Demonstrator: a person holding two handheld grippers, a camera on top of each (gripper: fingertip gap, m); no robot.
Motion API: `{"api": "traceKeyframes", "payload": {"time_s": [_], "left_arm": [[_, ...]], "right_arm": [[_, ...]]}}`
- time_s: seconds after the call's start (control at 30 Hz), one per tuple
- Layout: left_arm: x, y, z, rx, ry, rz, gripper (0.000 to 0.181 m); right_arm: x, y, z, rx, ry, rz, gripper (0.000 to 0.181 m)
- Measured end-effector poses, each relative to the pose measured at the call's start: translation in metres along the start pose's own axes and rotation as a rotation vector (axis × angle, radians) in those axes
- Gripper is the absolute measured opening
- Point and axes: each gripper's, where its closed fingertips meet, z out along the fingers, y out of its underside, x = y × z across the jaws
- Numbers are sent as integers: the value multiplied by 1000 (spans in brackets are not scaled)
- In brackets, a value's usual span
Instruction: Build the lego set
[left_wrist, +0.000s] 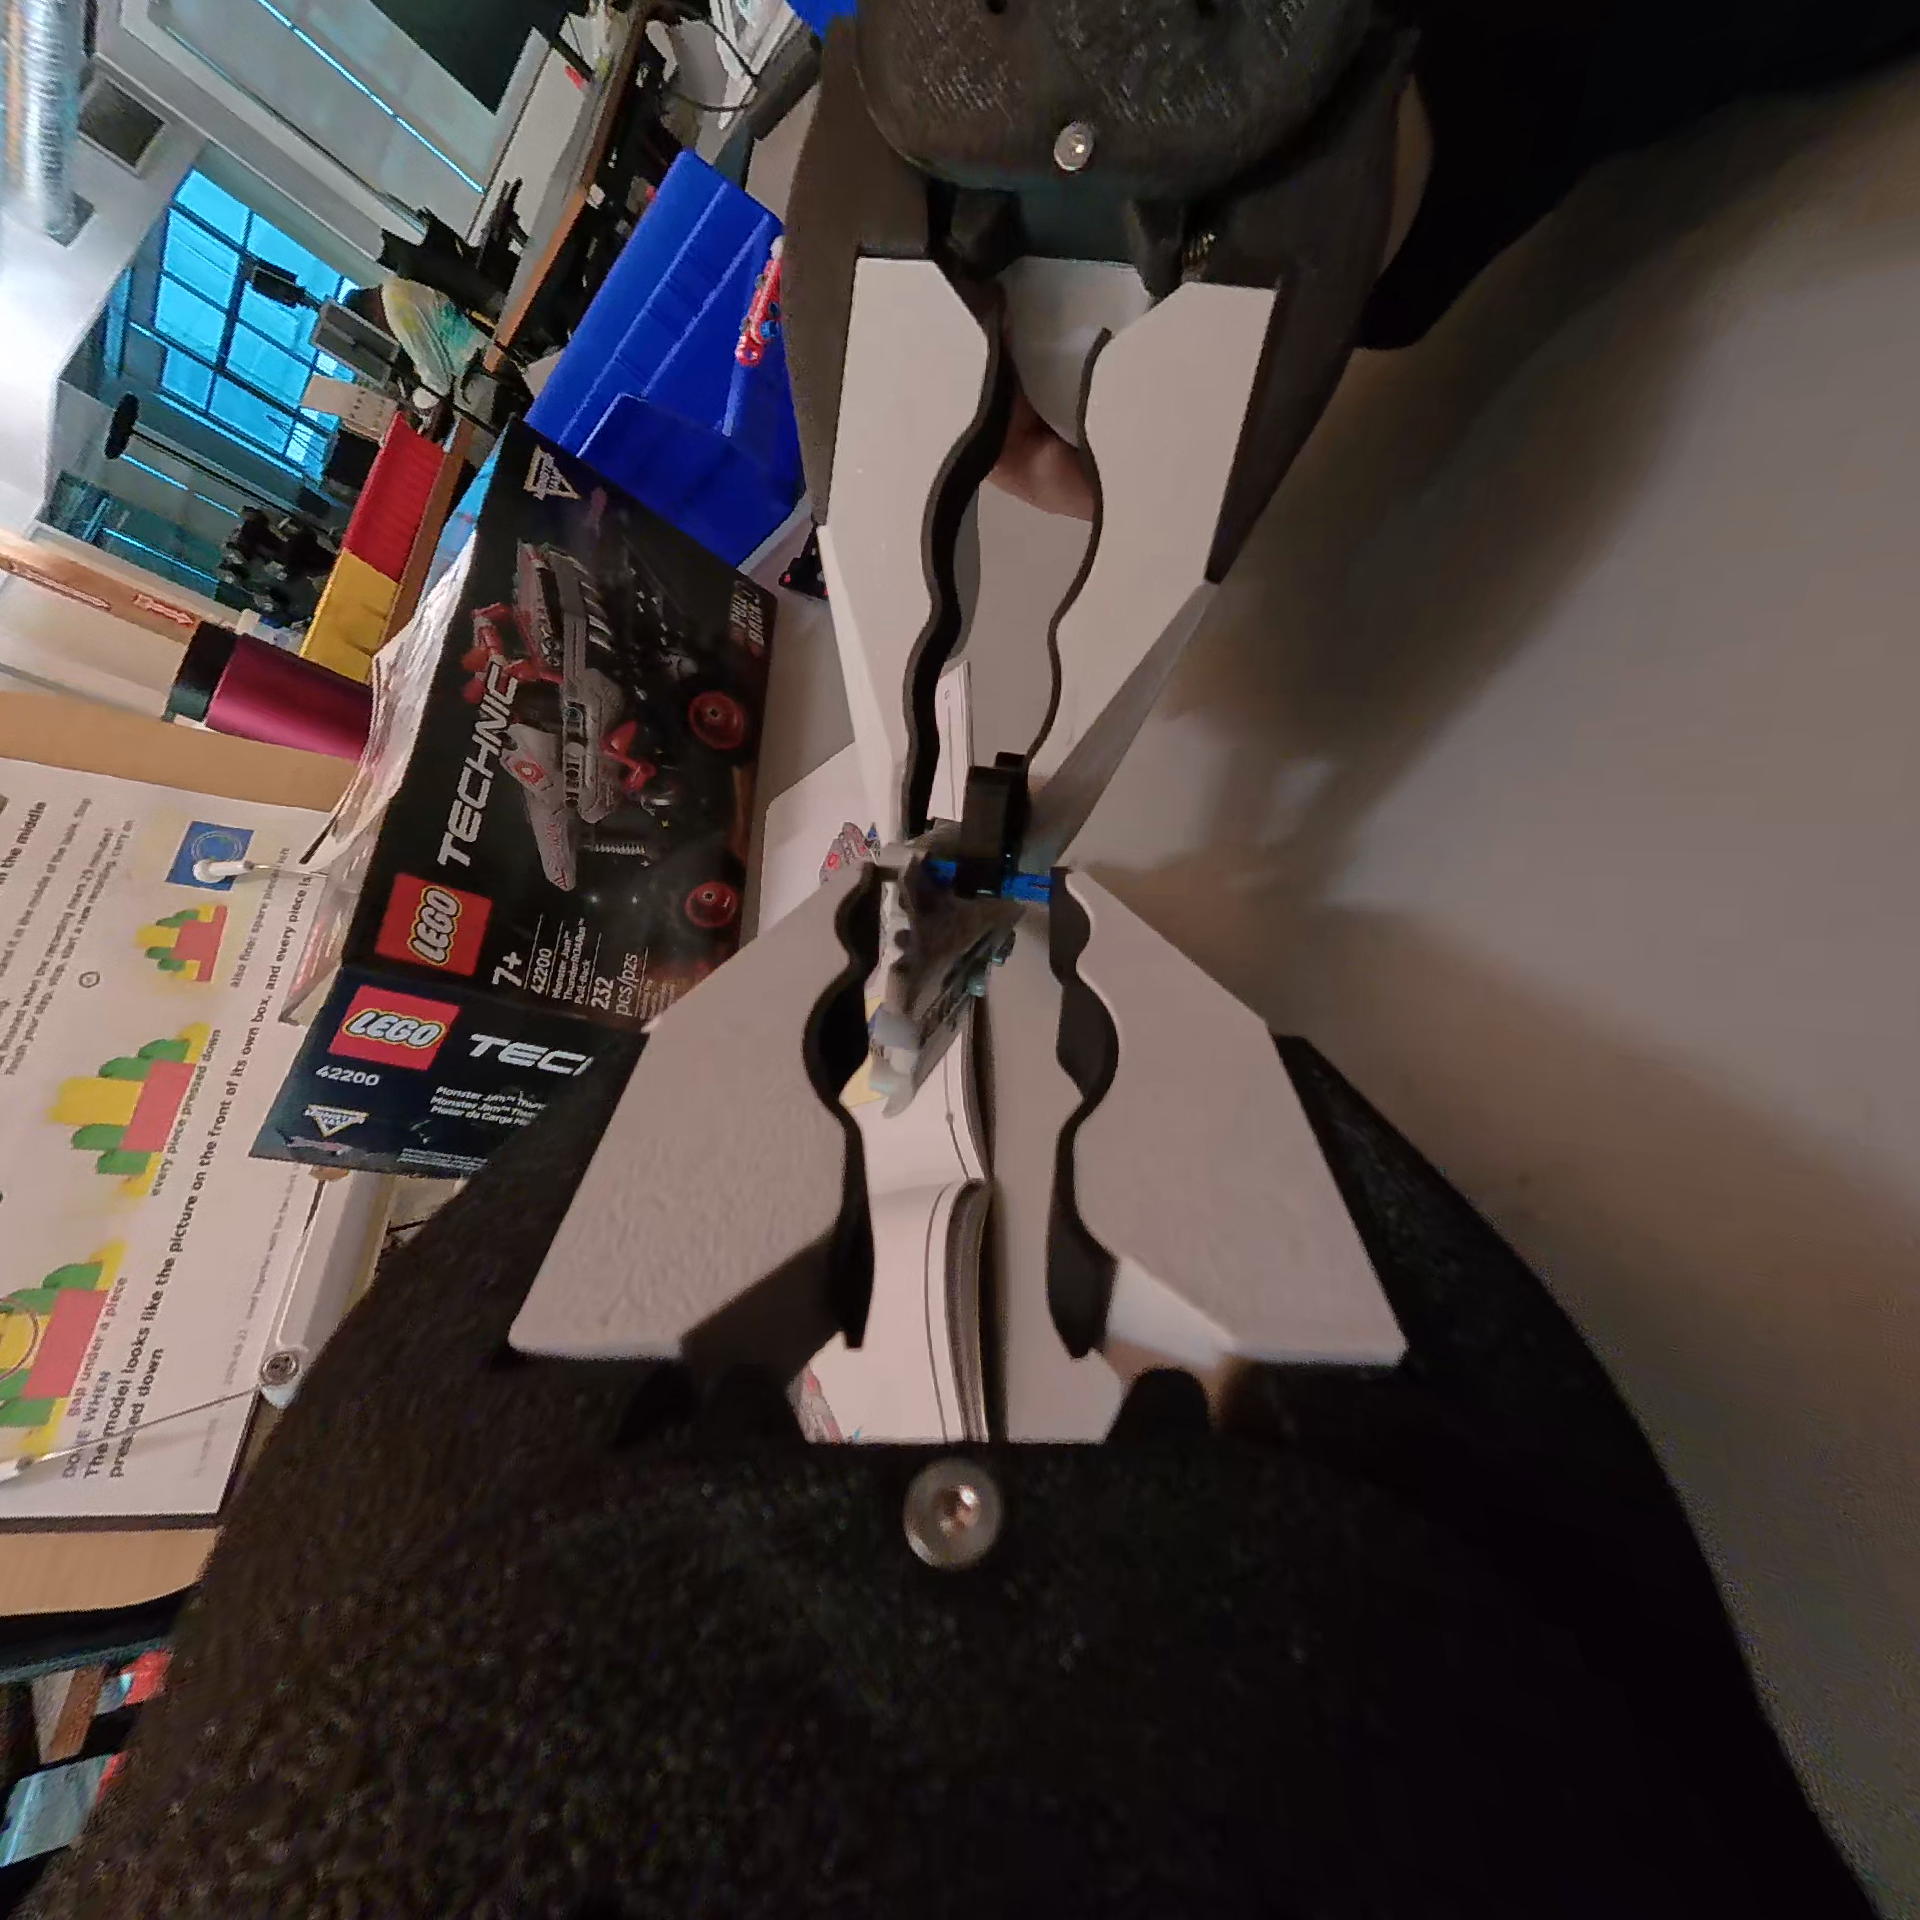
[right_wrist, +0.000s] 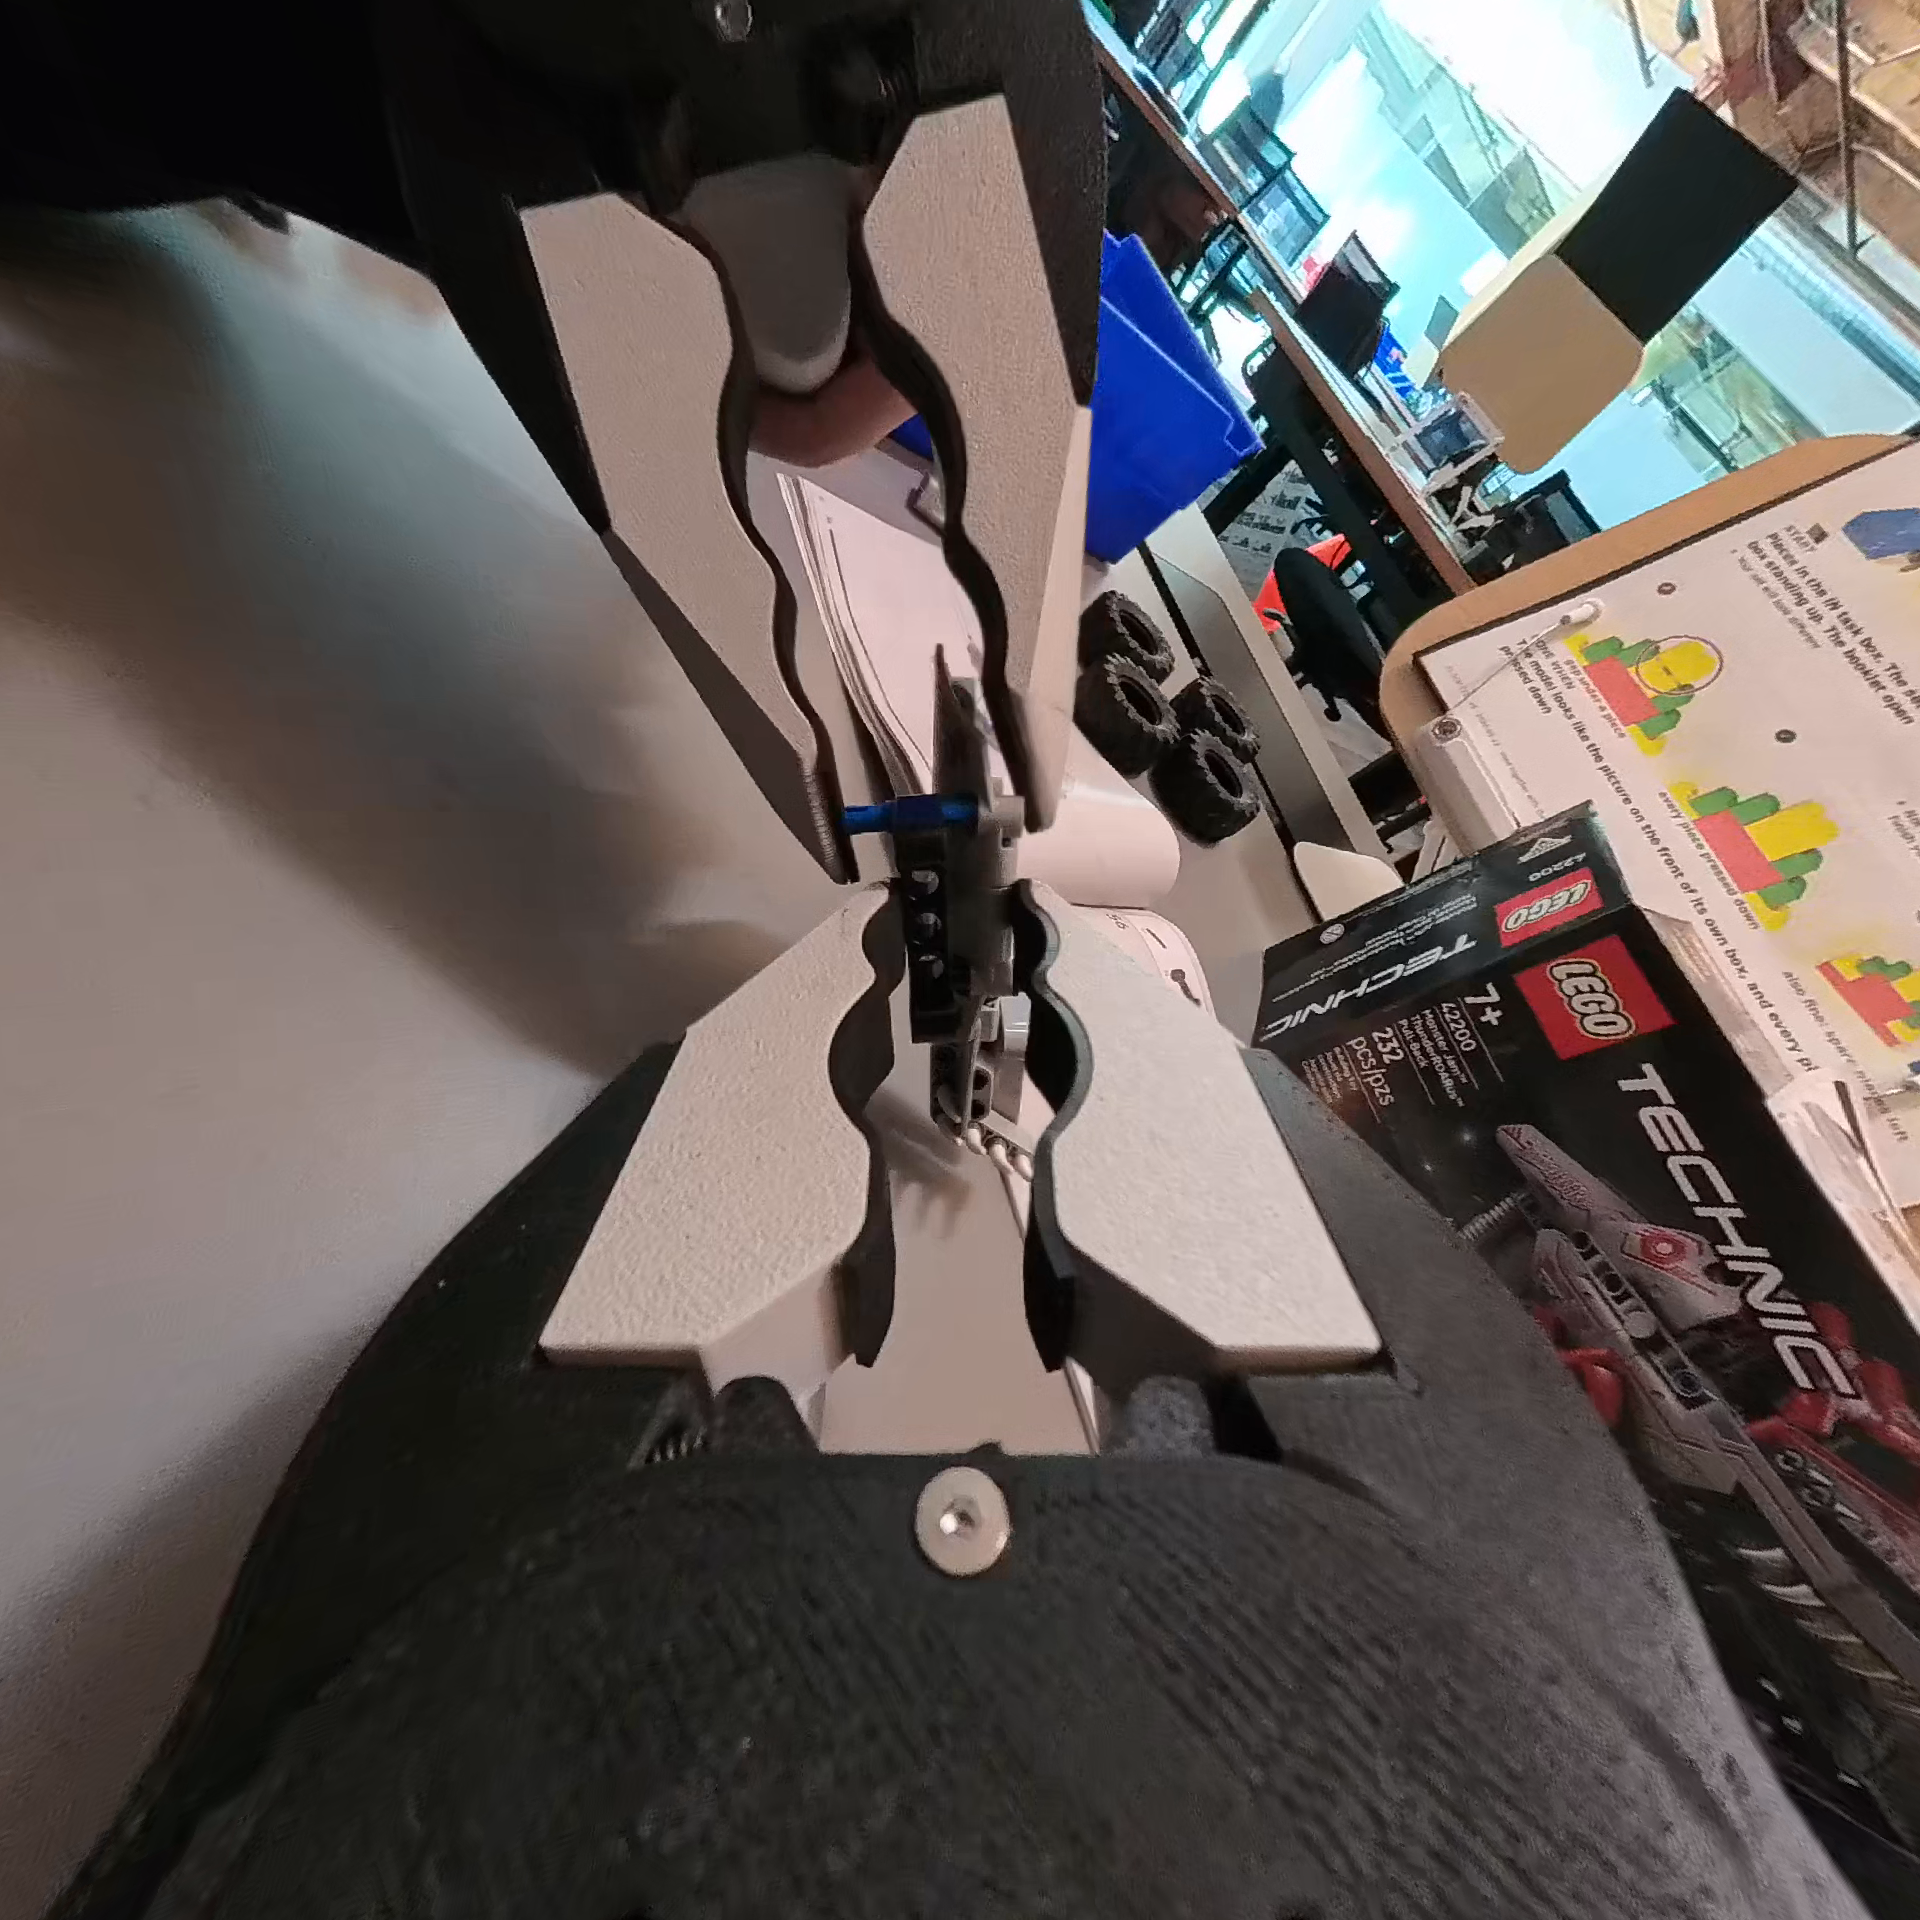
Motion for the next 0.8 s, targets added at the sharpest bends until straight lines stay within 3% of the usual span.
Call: {"api": "traceKeyframes", "payload": {"time_s": [0.23,0.7,0.8], "left_arm": [[4,4,4,-22,-5,46,30],[6,2,5,24,43,-75,30],[3,6,6,6,4,-34,37]], "right_arm": [[-4,7,1,-27,-18,-30,18],[-4,8,2,-28,-25,0,18],[-5,9,2,-32,-26,-24,18]]}}
